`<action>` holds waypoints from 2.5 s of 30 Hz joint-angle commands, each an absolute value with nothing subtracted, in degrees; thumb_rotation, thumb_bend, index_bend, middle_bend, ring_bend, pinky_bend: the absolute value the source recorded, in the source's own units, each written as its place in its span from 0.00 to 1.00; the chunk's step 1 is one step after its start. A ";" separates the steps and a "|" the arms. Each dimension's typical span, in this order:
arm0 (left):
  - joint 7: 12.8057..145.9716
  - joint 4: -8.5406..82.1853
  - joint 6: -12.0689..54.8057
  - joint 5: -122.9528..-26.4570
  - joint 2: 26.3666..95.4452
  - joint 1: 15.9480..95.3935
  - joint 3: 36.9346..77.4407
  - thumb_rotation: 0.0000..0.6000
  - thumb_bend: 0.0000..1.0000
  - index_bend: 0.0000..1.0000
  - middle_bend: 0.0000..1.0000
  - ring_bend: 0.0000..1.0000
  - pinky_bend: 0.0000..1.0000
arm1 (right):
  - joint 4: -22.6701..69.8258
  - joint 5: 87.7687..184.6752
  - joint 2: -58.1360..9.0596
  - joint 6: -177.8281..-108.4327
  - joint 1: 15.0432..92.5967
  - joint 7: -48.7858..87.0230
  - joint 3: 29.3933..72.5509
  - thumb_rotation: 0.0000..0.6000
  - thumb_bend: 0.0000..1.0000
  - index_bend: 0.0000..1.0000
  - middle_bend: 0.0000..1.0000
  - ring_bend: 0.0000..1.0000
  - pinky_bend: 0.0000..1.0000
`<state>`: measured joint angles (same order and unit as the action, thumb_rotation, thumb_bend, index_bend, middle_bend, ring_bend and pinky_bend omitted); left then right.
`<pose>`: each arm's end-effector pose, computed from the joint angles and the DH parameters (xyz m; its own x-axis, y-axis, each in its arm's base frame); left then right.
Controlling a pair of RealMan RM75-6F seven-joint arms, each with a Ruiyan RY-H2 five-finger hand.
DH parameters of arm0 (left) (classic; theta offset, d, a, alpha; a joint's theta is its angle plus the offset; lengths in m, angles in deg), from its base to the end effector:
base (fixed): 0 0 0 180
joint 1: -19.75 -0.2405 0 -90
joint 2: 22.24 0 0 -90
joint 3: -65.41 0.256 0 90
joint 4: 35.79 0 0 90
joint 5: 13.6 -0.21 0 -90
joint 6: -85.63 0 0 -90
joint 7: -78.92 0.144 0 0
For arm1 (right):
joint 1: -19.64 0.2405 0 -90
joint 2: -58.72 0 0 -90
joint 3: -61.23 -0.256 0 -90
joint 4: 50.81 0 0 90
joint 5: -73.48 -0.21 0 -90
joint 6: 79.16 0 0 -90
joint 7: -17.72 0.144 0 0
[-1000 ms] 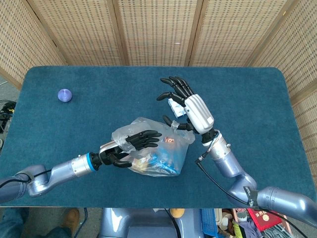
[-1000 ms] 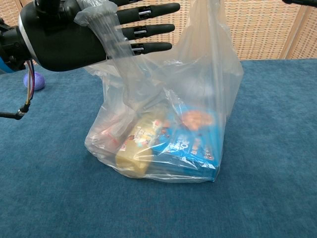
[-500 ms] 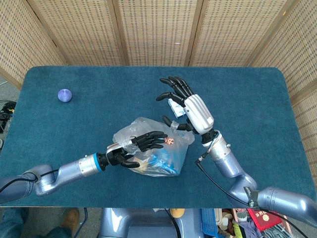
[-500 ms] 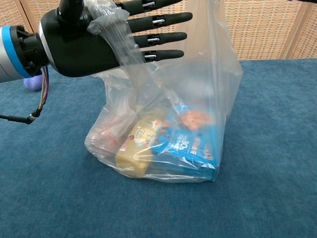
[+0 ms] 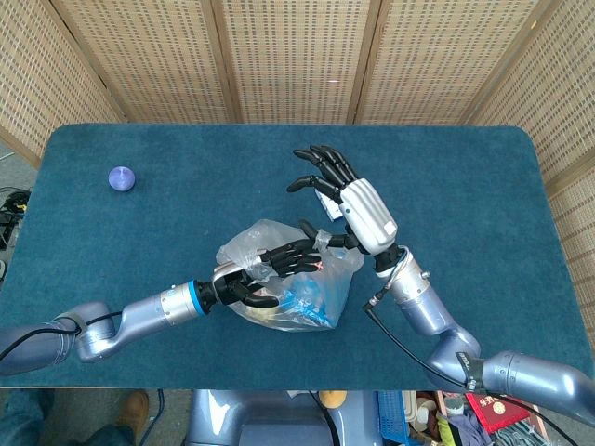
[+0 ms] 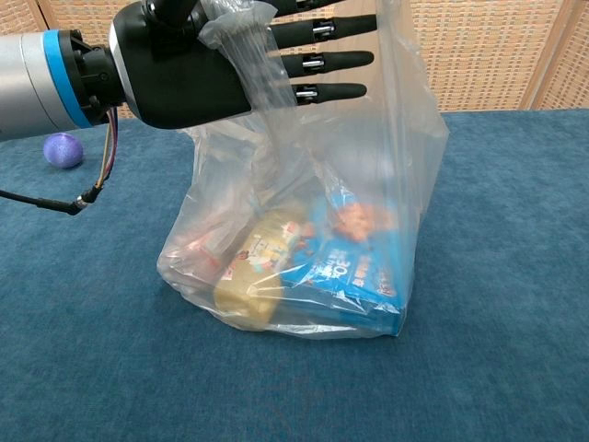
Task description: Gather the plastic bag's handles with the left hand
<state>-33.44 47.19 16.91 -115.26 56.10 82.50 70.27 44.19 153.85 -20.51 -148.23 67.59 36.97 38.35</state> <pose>-0.0459 0.3263 0.0251 -0.4294 0.9022 -0.0402 0.4172 0.2377 0.8772 -0.0255 -0.3630 0.1014 -0.2439 -0.1613 0.9563 -0.7134 -0.6381 -0.2896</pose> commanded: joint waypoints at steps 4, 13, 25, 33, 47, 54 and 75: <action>-32.84 47.26 16.80 -115.75 56.70 82.56 70.51 0.80 0.22 0.01 0.00 0.00 0.02 | 43.63 153.47 -20.78 -147.96 67.79 36.93 38.26 1.00 0.43 0.32 0.12 0.00 0.00; -31.77 47.36 18.54 -114.62 57.30 83.62 69.41 0.80 0.21 0.01 0.00 0.00 0.01 | 44.00 153.75 -20.75 -147.59 68.04 37.12 38.39 1.00 0.43 0.32 0.12 0.00 0.00; -25.15 50.93 22.67 -111.94 57.08 85.94 66.23 0.81 0.22 0.01 0.00 0.00 0.00 | 44.93 152.57 -20.51 -146.21 69.01 36.18 37.68 1.00 0.43 0.32 0.12 0.00 0.00; -23.49 51.06 24.08 -110.34 56.83 85.96 65.14 0.81 0.22 0.02 0.00 0.00 0.00 | 46.51 152.86 -19.26 -145.85 68.84 36.31 37.75 1.00 0.43 0.32 0.12 0.00 0.00; -20.74 51.26 27.26 -109.32 56.81 87.68 63.24 0.81 0.22 0.03 0.00 0.00 0.00 | 48.50 152.16 -18.71 -144.18 70.37 34.51 37.00 1.00 0.43 0.32 0.12 0.00 0.00; -18.28 51.20 28.36 -107.99 57.45 87.83 62.14 0.80 0.23 0.05 0.00 0.00 0.00 | 49.72 152.30 -18.19 -143.06 71.15 33.93 37.02 1.00 0.43 0.32 0.12 0.00 0.00; -8.49 51.06 30.58 -105.63 59.82 87.55 59.96 1.00 0.28 0.00 0.00 0.00 0.00 | 51.53 149.57 -18.11 -141.14 73.11 31.84 36.08 1.00 0.43 0.32 0.12 0.00 0.00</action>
<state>-9.09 50.90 30.56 -105.99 59.63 87.73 60.29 51.49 149.62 -18.10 -141.15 73.07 31.89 36.11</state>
